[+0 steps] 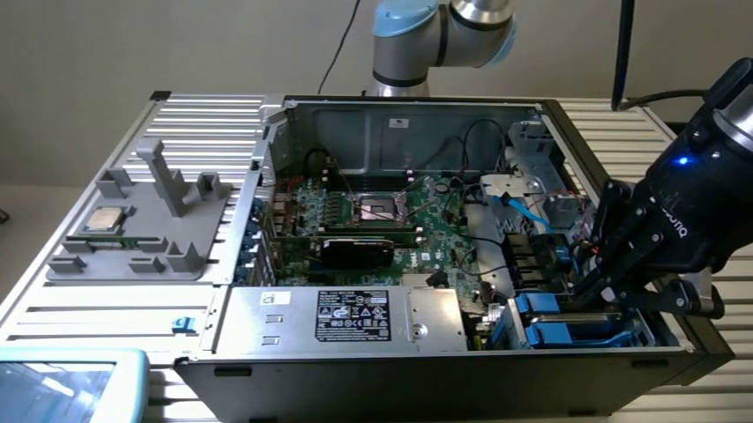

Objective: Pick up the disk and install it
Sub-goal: 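Insert the first disk wire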

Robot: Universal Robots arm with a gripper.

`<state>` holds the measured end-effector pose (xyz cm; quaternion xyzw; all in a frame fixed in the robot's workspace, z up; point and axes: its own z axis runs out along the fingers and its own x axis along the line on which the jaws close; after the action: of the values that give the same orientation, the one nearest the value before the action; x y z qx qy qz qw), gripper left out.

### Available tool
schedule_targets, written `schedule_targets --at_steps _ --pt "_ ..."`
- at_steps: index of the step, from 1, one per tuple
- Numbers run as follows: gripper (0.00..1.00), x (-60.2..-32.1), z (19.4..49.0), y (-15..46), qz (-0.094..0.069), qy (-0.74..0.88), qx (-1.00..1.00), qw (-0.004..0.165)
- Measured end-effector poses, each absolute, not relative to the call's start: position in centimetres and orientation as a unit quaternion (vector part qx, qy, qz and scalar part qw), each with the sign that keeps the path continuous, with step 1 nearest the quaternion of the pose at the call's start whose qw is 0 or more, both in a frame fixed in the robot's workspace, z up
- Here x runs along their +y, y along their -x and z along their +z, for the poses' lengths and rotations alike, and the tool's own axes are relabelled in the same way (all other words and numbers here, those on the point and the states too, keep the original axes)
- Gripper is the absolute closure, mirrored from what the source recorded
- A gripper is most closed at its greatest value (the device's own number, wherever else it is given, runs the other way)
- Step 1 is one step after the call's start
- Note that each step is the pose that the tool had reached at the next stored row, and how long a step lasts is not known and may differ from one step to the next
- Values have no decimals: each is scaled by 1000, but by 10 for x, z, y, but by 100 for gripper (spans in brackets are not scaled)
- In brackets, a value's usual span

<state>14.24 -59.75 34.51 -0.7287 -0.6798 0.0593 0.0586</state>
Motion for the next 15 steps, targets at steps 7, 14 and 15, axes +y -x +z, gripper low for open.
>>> schedule_targets --at_steps 7,14,15 --pt "84 -594 345 -143 61 729 -679 57" --pt "84 -588 345 -144 64 722 -687 54" --pt "84 -588 345 -144 64 719 -690 54"
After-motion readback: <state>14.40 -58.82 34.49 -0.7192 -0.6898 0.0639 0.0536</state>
